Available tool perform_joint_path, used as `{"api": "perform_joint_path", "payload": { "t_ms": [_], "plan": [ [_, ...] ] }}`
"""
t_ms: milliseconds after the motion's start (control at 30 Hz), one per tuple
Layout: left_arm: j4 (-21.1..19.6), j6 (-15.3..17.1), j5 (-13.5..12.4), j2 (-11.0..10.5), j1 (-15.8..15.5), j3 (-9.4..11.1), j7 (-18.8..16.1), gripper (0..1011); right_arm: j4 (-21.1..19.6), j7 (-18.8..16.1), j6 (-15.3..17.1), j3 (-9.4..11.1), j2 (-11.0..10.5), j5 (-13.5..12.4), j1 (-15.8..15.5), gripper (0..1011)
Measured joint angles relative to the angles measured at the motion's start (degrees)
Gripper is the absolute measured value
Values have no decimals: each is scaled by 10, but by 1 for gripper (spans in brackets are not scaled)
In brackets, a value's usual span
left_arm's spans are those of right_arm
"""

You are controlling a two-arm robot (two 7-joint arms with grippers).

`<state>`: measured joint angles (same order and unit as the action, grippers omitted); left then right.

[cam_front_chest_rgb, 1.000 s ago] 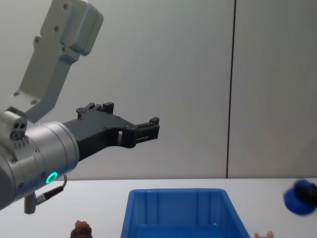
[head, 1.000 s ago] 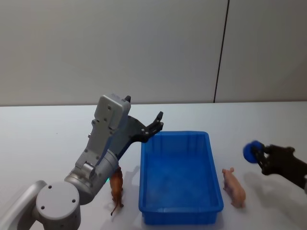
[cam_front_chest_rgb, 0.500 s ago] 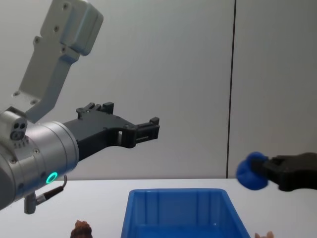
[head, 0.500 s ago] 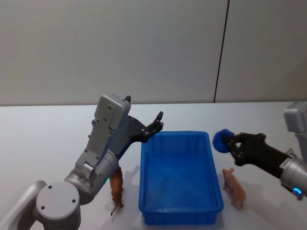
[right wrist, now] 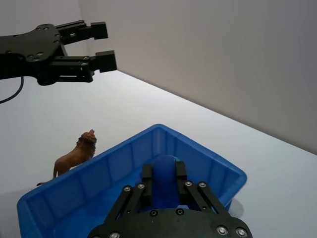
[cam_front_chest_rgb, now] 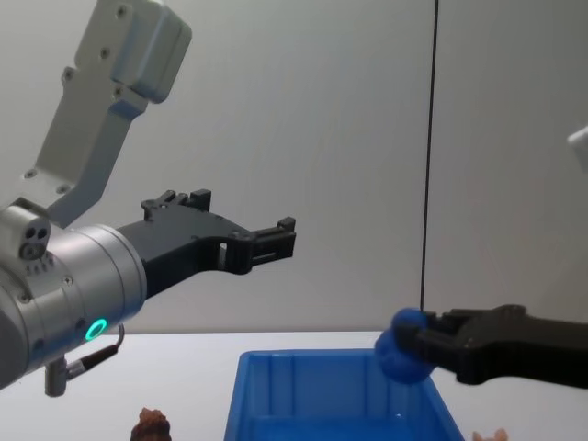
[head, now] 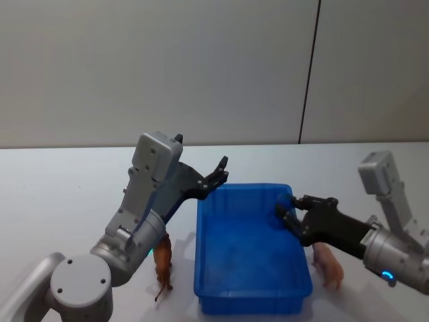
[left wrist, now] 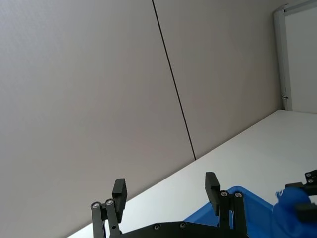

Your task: Pick up the two dolls from the table and place them into the box.

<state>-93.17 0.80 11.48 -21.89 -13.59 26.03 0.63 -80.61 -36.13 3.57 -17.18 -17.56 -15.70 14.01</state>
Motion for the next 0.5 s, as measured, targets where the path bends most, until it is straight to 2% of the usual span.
{"api": "perform_joint_path", "payload": {
  "t_ms": [133, 167, 500],
  "plan": [
    [0, 0, 0, 0, 0, 0, 0, 1001, 3, -3, 1, -6, 4, 4, 2, 390],
    [0, 0, 0, 0, 0, 0, 0, 1001, 4, -3, 1, -7, 5, 5, 2, 390],
    [0, 0, 0, 0, 0, 0, 0, 1001, 4, 0, 1, -10, 4, 4, 1, 709]
  ]
}}
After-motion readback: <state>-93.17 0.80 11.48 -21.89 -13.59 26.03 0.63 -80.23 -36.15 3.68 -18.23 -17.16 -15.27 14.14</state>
